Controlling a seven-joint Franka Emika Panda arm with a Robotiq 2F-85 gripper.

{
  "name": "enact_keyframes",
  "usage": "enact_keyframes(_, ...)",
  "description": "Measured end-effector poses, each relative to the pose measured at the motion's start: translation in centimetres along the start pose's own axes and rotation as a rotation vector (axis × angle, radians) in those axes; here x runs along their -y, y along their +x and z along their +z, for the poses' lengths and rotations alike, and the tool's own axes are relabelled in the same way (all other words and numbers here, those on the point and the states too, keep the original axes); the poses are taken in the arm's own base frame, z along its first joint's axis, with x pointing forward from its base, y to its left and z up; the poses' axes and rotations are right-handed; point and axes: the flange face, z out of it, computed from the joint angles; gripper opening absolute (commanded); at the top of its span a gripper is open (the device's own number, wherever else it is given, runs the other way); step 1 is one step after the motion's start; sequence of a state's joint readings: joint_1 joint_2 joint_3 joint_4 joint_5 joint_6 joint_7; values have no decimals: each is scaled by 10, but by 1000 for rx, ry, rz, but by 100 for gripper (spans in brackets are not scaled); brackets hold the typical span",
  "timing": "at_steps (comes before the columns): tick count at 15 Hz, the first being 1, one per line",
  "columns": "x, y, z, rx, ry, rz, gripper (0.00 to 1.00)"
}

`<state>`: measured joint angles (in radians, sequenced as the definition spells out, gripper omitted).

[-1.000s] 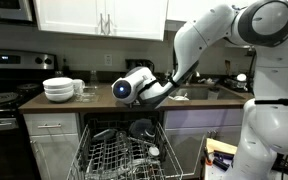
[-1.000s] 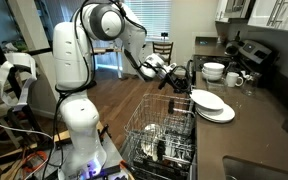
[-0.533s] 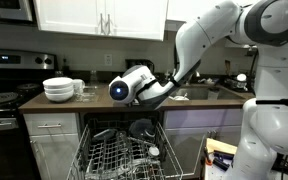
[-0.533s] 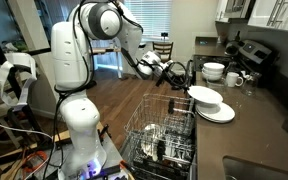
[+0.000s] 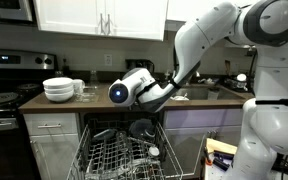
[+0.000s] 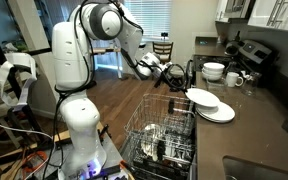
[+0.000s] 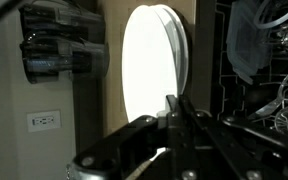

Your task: Place one white plate from the countertop inside the dishwasher

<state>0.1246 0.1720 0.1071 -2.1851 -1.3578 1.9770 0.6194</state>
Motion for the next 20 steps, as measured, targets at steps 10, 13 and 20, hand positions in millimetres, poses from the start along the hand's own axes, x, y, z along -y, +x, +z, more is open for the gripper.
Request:
enact_keyframes(10, 32, 1, -30, -32, -2, -10, 2)
enact_keyframes(13, 42, 1, -43, -54, -2, -14, 5)
enact_keyframes(20, 52, 1, -46, -59, 1, -31, 2)
